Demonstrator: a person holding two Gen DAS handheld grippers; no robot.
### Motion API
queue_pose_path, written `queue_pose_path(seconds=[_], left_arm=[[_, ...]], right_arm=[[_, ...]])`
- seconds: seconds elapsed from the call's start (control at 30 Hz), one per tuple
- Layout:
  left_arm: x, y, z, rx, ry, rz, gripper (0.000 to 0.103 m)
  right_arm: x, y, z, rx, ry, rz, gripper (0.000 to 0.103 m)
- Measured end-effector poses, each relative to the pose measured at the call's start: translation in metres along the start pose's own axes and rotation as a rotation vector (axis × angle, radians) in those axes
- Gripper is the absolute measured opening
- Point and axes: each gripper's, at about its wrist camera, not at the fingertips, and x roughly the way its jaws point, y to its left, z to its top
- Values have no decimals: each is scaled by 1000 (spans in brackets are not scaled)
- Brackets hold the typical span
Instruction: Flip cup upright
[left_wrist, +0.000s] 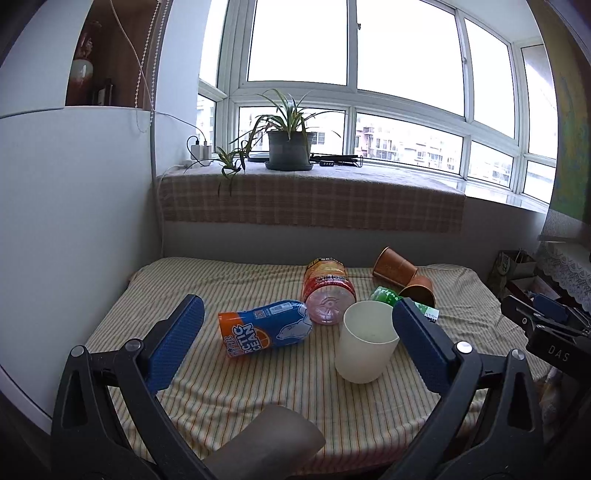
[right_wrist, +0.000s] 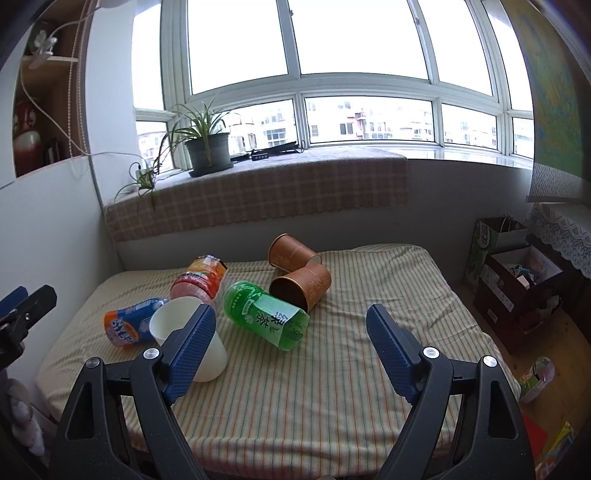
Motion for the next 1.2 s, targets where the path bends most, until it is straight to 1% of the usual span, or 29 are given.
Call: queue_pose_path(seconds=[1.2], left_arm=[[0,5,-1,-5,0,15,103]], right_arm=[[7,-1,-5,8,36,3,84]])
